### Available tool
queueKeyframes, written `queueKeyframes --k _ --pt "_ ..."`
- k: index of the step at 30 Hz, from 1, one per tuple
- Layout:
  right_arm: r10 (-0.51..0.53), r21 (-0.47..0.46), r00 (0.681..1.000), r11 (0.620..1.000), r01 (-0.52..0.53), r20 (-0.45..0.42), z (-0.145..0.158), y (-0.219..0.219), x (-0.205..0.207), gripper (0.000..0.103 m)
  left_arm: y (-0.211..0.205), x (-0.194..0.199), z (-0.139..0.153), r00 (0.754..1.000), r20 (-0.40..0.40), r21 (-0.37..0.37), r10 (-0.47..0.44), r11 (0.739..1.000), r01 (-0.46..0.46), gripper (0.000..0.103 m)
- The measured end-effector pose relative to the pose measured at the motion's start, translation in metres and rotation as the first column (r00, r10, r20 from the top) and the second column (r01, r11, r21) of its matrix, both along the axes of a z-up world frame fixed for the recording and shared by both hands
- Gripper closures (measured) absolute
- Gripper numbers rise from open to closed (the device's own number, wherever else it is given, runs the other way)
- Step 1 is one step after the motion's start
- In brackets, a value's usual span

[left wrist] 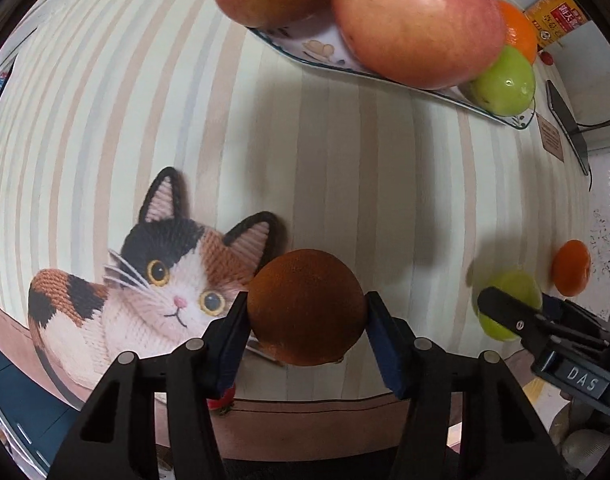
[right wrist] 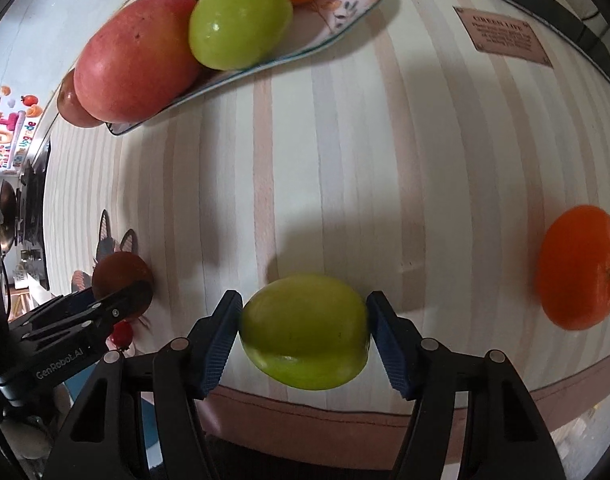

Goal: Organize fruits
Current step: 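Grasp the green apple with the right tool while the left tool grasps the orange, then carry the green apple and orange to the plate, lowering them onto the fruit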

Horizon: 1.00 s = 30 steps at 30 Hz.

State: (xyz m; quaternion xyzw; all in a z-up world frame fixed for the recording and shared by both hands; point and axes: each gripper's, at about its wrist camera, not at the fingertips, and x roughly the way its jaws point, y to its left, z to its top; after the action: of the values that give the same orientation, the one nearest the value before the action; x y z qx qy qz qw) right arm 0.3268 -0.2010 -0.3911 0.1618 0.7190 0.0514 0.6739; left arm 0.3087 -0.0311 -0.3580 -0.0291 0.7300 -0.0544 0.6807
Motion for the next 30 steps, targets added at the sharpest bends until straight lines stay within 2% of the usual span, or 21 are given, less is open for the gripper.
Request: queueKeyframes --k 8,14,17,18,19,20,24,27,30 --pt "-0.018 0.009 0.999 1.000 0.019 -0.047 -0.004 -0.003 -0.011 0.036 -0.010 -0.003 0.002 1.000 0.000 0.006 -0.024 1.000 0.024 0.050" --pt "0.015 -0.020 1.000 1.000 -0.016 -0.020 -0.003 0.005 -0.019 0.036 -0.009 0.003 -0.001 1.000 -0.003 0.008 -0.029 1.000 0.029 0.050" --pt "-0.002 0.004 0.999 1.000 0.002 -0.033 -0.003 0.008 -0.019 0.035 -0.009 0.006 0.000 0.999 -0.005 0.008 -0.032 0.999 0.032 0.050" --pt "-0.008 0.017 0.999 1.000 0.008 -0.045 -0.001 0.001 -0.017 0.029 -0.009 0.009 0.000 0.999 -0.005 0.009 -0.033 0.999 0.033 0.050" --pt "-0.013 0.035 0.998 0.999 0.015 -0.058 -0.001 0.000 -0.016 0.016 -0.009 0.010 0.000 0.999 -0.005 0.010 -0.034 0.999 0.034 0.050" --pt "-0.020 0.048 0.998 0.999 0.023 -0.062 0.001 -0.004 -0.013 0.012 -0.008 0.010 -0.001 0.999 -0.006 0.010 -0.036 0.999 0.036 0.050" --pt "-0.016 0.050 0.998 0.999 0.019 -0.056 0.013 -0.010 -0.010 0.011 -0.009 0.012 -0.003 0.999 -0.008 0.010 -0.038 0.999 0.038 0.050" --pt "0.009 0.040 0.999 0.999 -0.007 -0.047 0.011 -0.006 -0.011 0.013 -0.008 0.012 -0.003 0.999 -0.006 0.012 -0.039 0.999 0.039 0.050" --pt "0.028 0.006 0.999 1.000 -0.028 -0.031 0.003 -0.004 -0.009 0.036 -0.010 0.013 -0.002 0.999 -0.006 0.013 -0.041 0.999 0.041 0.050"
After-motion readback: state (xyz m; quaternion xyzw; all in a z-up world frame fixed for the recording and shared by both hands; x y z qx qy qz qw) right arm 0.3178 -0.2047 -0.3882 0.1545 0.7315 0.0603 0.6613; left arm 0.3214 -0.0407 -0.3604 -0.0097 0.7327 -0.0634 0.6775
